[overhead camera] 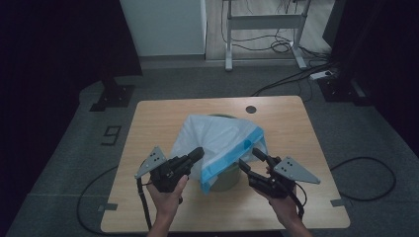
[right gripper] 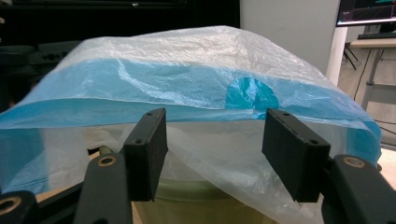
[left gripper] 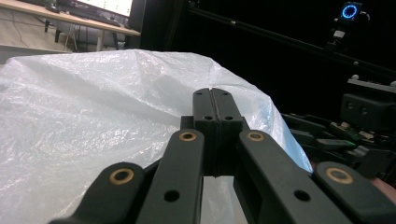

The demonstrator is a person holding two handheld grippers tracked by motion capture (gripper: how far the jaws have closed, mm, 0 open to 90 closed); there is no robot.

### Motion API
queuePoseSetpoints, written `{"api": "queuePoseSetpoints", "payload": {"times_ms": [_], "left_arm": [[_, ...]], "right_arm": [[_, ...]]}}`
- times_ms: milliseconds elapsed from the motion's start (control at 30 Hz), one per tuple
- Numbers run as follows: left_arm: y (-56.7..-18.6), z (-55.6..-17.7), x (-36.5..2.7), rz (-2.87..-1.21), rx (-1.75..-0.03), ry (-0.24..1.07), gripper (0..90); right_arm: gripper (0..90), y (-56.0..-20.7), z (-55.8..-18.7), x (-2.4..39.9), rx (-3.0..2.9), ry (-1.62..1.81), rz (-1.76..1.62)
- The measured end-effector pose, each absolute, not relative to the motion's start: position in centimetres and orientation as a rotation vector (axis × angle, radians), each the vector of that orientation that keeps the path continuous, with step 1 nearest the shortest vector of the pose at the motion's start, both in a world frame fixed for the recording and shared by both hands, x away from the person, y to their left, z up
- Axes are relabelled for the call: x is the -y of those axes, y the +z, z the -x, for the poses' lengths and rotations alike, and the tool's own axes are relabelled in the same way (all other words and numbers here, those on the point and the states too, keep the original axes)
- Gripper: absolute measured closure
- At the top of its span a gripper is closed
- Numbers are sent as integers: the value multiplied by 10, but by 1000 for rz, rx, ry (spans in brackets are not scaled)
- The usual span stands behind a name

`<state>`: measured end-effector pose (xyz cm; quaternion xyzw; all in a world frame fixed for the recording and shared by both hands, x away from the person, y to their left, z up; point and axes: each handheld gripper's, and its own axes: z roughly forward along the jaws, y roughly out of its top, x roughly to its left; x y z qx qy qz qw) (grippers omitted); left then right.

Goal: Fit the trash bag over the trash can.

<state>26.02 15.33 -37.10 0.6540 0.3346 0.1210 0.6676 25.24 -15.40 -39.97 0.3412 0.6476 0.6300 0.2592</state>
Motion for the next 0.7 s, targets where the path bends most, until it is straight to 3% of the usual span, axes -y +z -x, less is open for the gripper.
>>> {"api": "queuePoseSetpoints", "payload": {"times_ms": [400,700], "left_arm": [[-369,-259,-154,-1451,-743,249,899],[-367,-259,-155,-1441,-745,246,899]], "right_arm": [[379,-404,-262,144,-1757,1667,-1003],[359,-402,-249,130,-1777,1568,-854]]}}
